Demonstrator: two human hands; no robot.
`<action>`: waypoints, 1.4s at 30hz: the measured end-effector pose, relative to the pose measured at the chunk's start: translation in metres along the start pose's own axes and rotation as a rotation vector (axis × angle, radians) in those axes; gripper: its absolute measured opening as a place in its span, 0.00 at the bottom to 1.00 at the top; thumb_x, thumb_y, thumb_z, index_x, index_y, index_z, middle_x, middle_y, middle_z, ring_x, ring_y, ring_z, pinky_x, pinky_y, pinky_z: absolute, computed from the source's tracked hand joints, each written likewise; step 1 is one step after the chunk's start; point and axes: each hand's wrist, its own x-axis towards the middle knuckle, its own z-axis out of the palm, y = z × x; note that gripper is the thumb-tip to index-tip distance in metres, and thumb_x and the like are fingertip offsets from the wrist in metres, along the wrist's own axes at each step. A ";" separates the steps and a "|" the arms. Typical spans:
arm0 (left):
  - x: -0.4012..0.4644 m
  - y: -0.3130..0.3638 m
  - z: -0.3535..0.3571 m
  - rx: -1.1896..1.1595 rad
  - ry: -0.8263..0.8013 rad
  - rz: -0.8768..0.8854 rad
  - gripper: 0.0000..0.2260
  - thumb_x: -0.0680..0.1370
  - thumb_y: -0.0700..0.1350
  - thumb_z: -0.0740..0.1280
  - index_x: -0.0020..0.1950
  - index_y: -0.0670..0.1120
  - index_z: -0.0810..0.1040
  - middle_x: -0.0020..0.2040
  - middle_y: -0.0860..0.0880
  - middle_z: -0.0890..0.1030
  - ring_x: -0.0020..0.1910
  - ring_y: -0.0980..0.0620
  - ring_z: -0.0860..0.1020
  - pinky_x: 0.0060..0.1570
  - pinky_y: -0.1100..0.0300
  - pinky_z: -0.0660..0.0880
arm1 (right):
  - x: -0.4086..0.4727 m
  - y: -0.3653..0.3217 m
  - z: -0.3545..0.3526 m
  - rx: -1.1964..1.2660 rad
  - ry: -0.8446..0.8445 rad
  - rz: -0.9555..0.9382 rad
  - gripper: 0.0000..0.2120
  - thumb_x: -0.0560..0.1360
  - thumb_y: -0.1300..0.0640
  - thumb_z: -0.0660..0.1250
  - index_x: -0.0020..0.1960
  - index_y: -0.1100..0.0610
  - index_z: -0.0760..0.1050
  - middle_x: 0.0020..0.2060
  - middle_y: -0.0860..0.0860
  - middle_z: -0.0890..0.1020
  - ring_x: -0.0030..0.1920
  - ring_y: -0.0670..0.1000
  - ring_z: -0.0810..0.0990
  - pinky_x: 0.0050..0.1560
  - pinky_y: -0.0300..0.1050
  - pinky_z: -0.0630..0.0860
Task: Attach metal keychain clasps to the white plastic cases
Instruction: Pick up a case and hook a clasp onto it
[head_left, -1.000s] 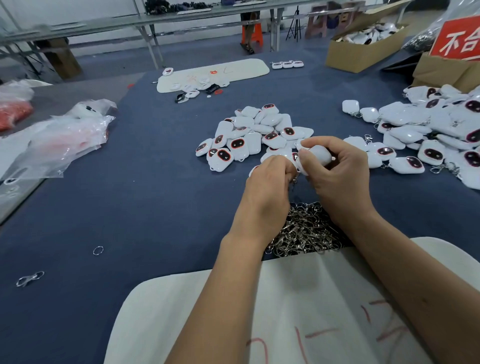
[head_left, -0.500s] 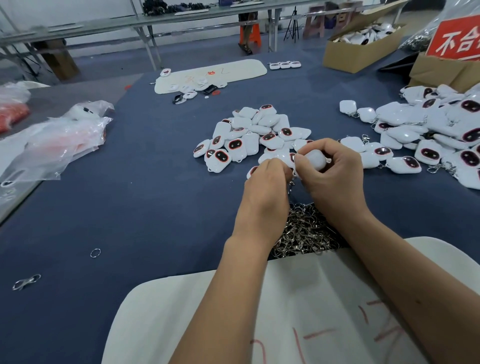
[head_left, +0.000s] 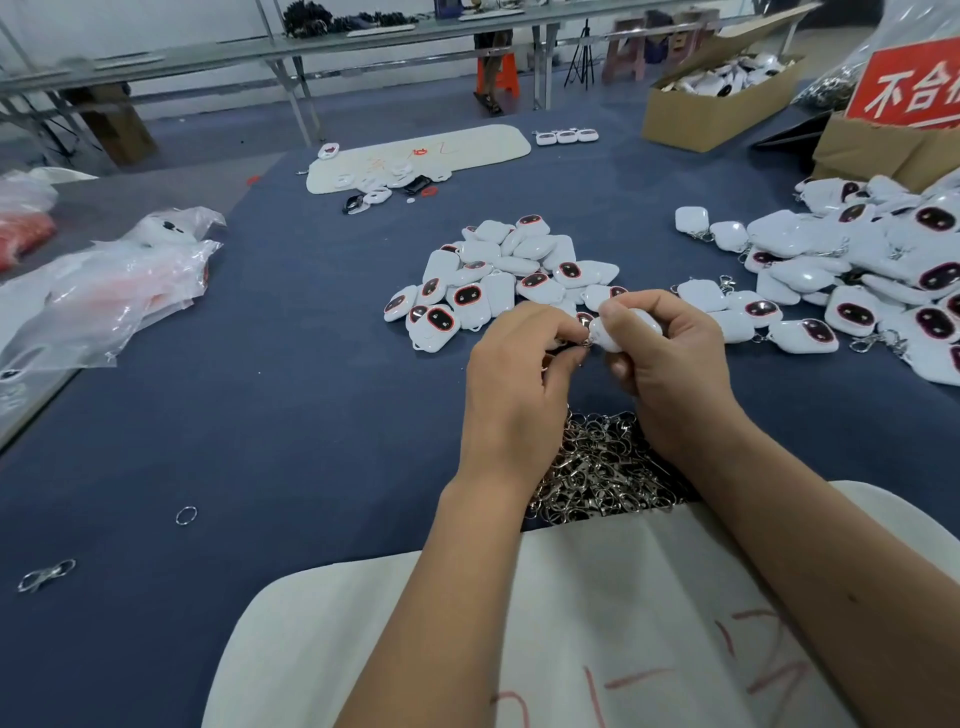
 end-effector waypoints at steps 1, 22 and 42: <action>0.000 0.000 -0.001 -0.001 0.013 0.007 0.05 0.77 0.36 0.71 0.46 0.46 0.82 0.44 0.54 0.82 0.47 0.53 0.80 0.44 0.50 0.77 | 0.000 0.000 0.000 0.006 -0.006 0.009 0.04 0.80 0.62 0.70 0.45 0.57 0.79 0.30 0.48 0.79 0.24 0.44 0.71 0.24 0.34 0.68; 0.004 -0.001 -0.007 -0.176 0.208 -0.266 0.05 0.77 0.35 0.73 0.46 0.45 0.86 0.40 0.54 0.85 0.42 0.57 0.83 0.45 0.67 0.77 | 0.000 0.000 0.004 0.147 -0.224 0.107 0.16 0.69 0.53 0.75 0.53 0.61 0.82 0.36 0.54 0.83 0.31 0.46 0.78 0.30 0.35 0.76; 0.006 -0.004 -0.015 -0.179 -0.028 -0.379 0.11 0.76 0.32 0.73 0.44 0.49 0.85 0.37 0.56 0.84 0.36 0.59 0.81 0.44 0.66 0.78 | -0.002 0.005 0.003 -0.006 -0.162 0.011 0.16 0.70 0.49 0.77 0.46 0.61 0.80 0.32 0.54 0.81 0.25 0.48 0.75 0.23 0.38 0.69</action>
